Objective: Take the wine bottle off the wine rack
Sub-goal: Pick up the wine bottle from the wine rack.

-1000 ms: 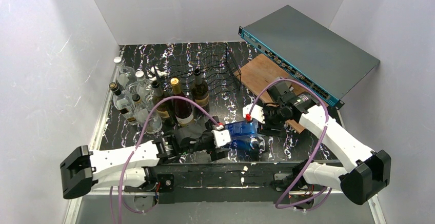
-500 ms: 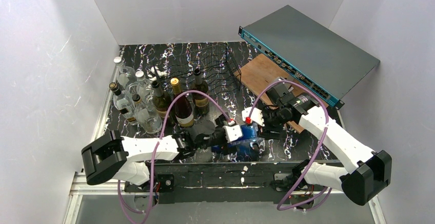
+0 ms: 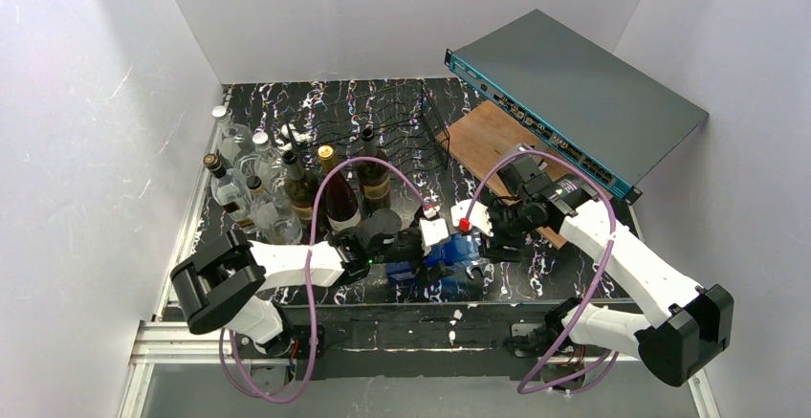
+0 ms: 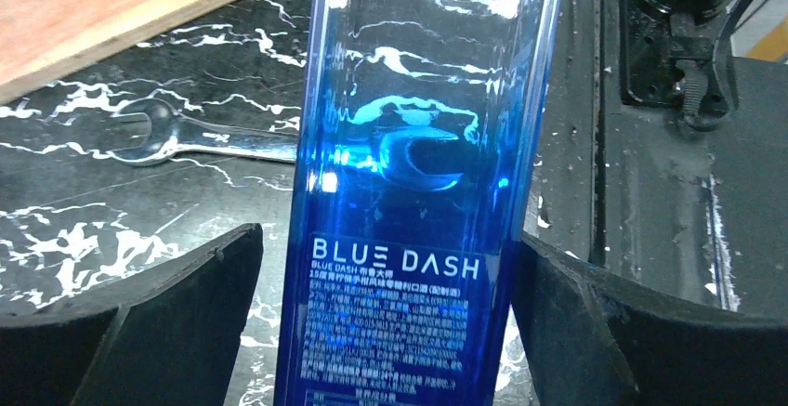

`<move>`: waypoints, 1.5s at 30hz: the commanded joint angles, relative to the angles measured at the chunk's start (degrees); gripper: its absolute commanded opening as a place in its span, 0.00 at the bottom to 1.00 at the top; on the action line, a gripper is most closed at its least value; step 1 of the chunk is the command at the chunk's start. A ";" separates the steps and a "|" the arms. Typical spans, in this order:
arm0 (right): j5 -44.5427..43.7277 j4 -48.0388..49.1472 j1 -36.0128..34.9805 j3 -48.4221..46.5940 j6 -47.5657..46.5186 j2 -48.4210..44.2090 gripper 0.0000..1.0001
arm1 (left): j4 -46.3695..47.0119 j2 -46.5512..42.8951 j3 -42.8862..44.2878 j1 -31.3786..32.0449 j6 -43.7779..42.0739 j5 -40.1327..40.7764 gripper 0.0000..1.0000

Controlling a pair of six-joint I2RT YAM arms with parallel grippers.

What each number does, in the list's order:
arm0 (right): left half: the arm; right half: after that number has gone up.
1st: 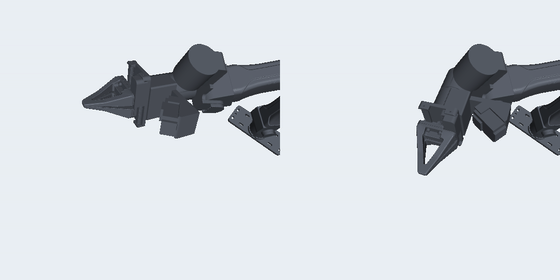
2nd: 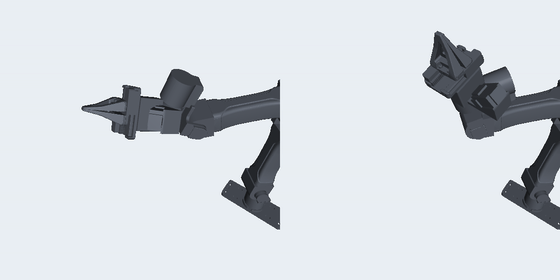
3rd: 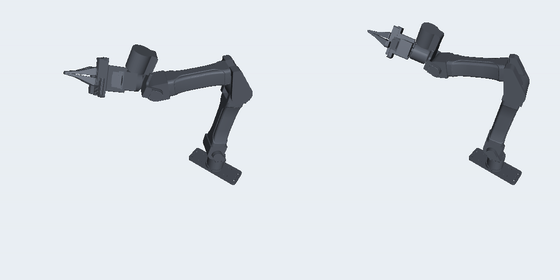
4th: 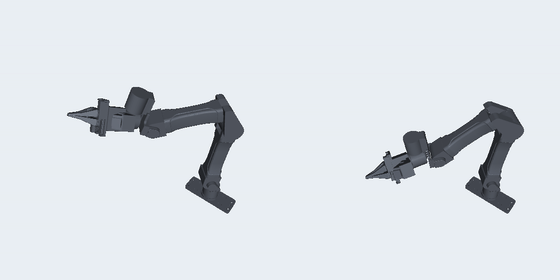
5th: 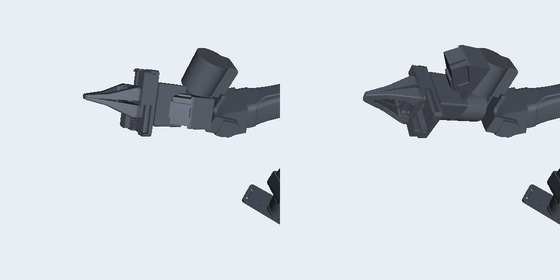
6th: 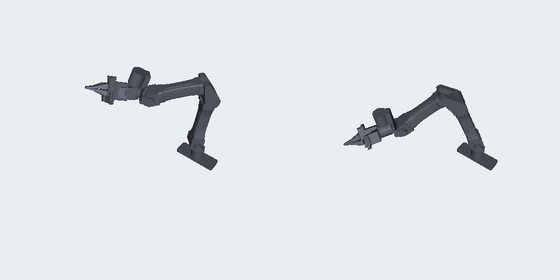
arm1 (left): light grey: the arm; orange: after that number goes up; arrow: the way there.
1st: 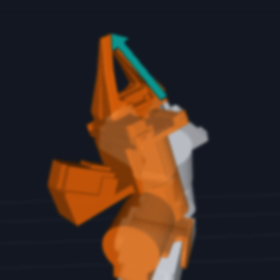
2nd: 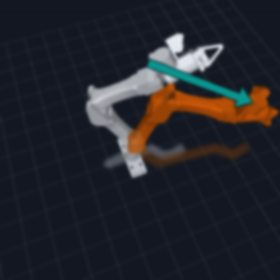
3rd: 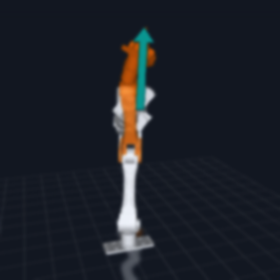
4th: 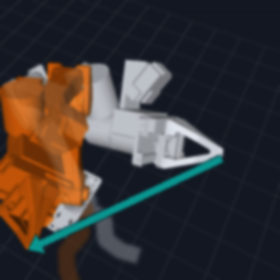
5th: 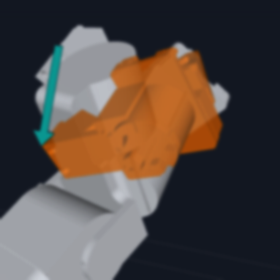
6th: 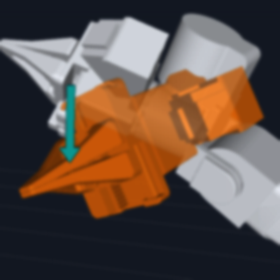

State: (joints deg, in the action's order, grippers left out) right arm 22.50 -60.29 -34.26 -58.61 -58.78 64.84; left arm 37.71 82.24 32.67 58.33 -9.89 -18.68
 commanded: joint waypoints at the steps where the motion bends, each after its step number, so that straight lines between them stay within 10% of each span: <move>1: 8.32 4.06 -0.45 -2.65 -2.96 -2.05 0.01 | 2.10 1.46 2.99 -1.06 2.23 -4.77 0.99; 7: 8.59 4.48 -0.50 -2.56 -3.10 -1.90 0.01 | 2.02 3.42 3.97 -1.40 4.41 -6.08 0.83; 15: 8.96 4.00 -0.54 -2.42 -3.53 -2.16 0.11 | 0.95 4.02 4.07 -1.47 6.11 -5.33 0.01; 22: 6.93 7.31 -0.50 -1.94 1.90 -2.00 0.74 | 0.87 0.67 2.23 -1.48 6.26 -0.83 0.00; 28: 8.03 9.10 -0.12 -3.66 6.71 -2.41 0.98 | 0.88 -1.93 0.45 -1.48 5.93 0.48 0.00; 37: 15.75 9.50 5.21 -8.12 15.64 -3.58 0.98 | 1.04 -6.13 -2.23 -1.46 6.61 3.58 0.00; 45: 15.69 24.47 12.89 -4.58 48.80 -5.26 0.98 | 1.05 -12.97 -5.57 -1.42 6.94 7.61 0.00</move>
State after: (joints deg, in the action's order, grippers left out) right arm 36.73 -45.78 -23.38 -64.12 -29.82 60.97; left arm 32.12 75.61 27.11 57.06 -3.38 -13.39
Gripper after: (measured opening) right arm 0.983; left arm 0.606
